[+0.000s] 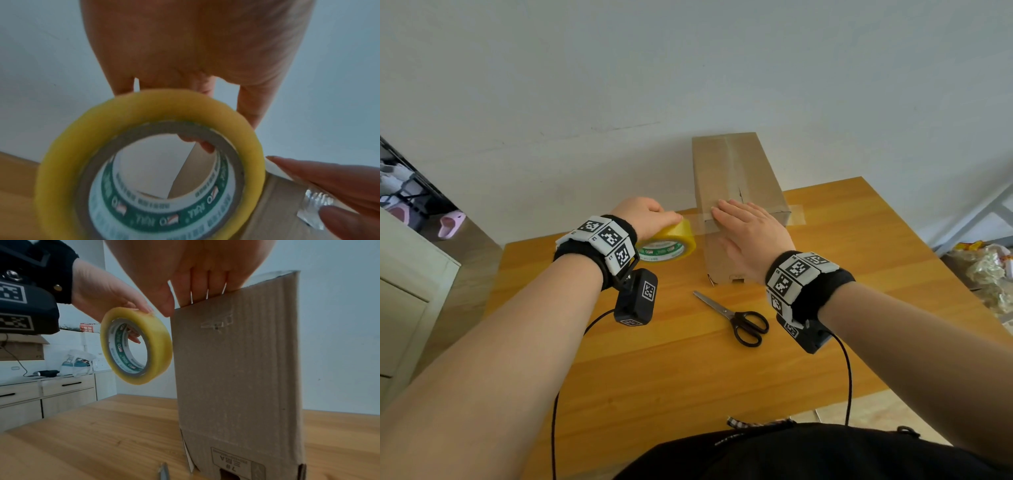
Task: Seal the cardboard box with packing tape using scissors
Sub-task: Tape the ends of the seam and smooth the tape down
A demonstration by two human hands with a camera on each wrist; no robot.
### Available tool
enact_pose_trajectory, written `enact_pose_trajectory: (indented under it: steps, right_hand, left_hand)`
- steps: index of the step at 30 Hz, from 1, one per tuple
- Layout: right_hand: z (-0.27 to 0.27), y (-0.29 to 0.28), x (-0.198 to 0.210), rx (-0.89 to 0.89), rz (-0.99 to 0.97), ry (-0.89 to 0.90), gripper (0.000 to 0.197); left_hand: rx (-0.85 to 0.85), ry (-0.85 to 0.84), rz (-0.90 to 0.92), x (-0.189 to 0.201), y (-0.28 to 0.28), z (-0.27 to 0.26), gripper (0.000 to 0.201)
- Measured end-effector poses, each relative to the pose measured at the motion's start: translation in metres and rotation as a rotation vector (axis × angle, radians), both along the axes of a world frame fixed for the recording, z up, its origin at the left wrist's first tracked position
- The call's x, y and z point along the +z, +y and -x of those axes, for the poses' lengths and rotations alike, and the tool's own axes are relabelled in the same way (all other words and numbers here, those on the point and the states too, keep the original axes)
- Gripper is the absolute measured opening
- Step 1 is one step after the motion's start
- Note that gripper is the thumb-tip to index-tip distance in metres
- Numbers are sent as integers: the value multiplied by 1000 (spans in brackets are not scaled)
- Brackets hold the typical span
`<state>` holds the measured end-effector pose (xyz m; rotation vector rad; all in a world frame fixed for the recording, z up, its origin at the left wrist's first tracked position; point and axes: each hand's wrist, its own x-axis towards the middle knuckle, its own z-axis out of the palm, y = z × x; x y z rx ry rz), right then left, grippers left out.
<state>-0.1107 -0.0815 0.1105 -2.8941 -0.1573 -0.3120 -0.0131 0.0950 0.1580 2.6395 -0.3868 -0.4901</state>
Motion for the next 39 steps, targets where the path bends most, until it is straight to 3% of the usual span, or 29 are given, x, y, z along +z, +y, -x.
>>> enact_pose_trajectory:
  steps: [7, 9, 13, 15, 20, 22, 25, 39]
  right_hand:
    - [1, -1, -2, -3, 2, -9, 50]
    - [0, -1, -1, -7, -2, -11, 49]
    - [-1, -2, -1, -9, 5, -6, 49]
    - [-1, -3, -1, -3, 4, -13, 48]
    - [-4, -1, 0, -27, -68, 6, 45]
    - [-7, 0, 7, -39, -162, 37, 43]
    - [-6, -5, 15, -88, -340, -71, 36]
    - [-15, -23, 15, -160, -264, -175, 15]
  left_hand:
    - [-64, 18, 1, -9, -11, -3, 34]
    - [-67, -55, -20, -12, -10, -4, 37]
    - [-115, -352, -236, -10, -12, 3, 49]
    - [-124, -402, -273, -8, -15, 3, 50]
    - [-122, -410, -295, -10, -15, 1, 55]
    - [-111, -416, -292, -11, -15, 2, 60]
    - [-94, -406, -295, -12, -16, 3, 64]
    - [-55, -369, -307, -8, -25, 3, 68]
